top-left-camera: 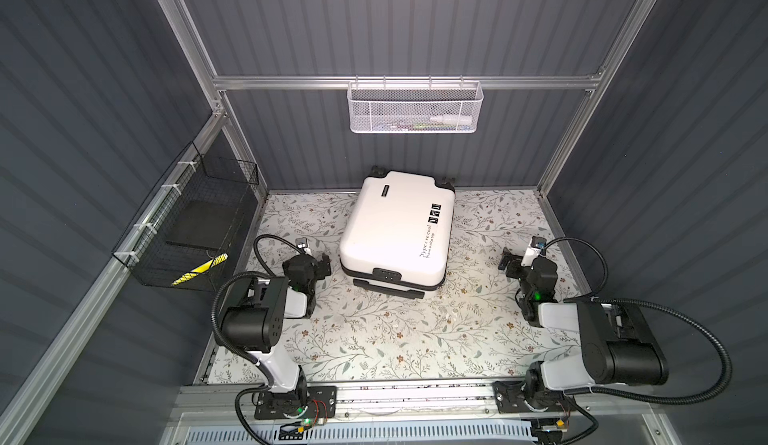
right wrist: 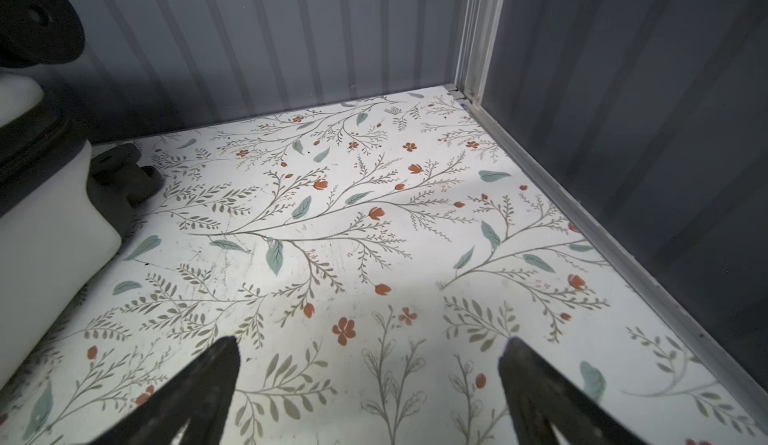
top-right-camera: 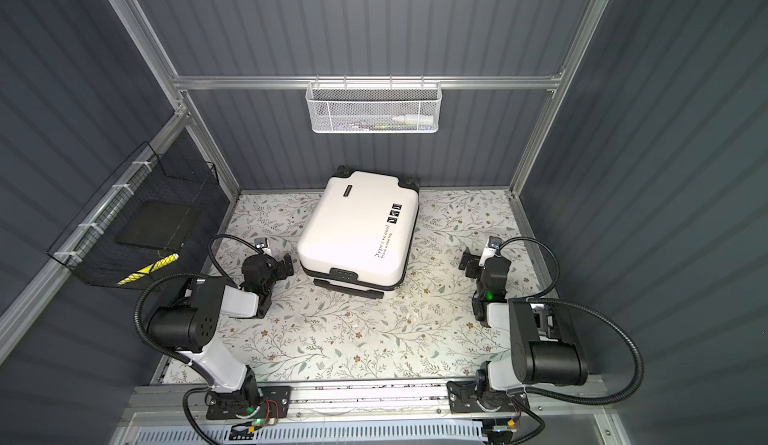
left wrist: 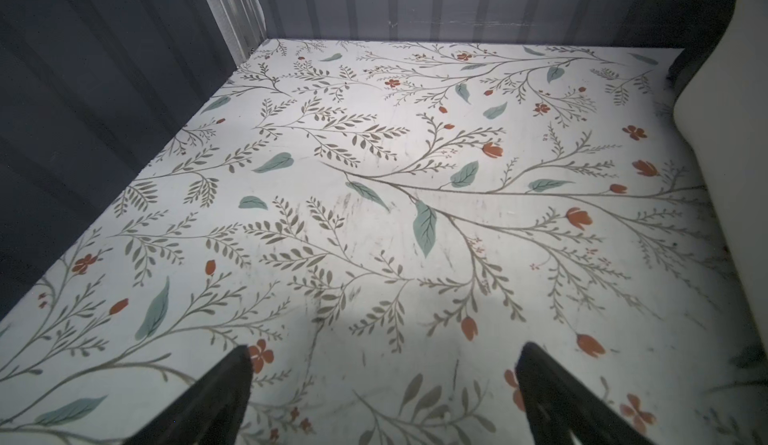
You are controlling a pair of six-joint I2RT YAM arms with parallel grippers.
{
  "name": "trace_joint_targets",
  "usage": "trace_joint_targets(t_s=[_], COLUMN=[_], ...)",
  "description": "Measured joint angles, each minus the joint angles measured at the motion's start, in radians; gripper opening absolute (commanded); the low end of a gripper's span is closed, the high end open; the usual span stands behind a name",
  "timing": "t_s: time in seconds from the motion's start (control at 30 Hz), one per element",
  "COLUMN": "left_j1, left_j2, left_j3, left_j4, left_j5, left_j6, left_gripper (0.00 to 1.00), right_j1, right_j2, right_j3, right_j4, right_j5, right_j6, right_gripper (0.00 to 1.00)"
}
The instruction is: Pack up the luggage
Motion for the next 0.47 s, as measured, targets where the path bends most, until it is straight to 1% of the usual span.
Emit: trace_joint_targets(t_s=[0.27, 0.33, 0.4, 0.47], left_j1=[0.0, 0.0, 0.0, 0.0], left_j2=[0.0, 0.0, 0.0, 0.0], left_j3=[0.0, 0.0, 0.0, 0.0], left_j4=[0.0, 0.0, 0.0, 0.0], left_j5=[0.001, 0.001, 0.001, 0.001], left_j6=[0.003, 0.003, 0.003, 0.003], left_gripper=[1.0, 1.0, 1.0, 1.0], right_j1=[0.05, 0.034, -0.007, -0.032], right_j2=[0.001, 0.001, 0.002, 0.002], right_j3=[-0.01, -0.004, 0.011, 0.016], right_j4=[0.055, 0.039, 0.014, 0.012], right_j5=[0.003, -0.026, -0.075, -0.094], right_j6=[-0.031, -0.032, -0.025, -0.018], right_gripper=[0.99, 0.99, 0.99, 0.99])
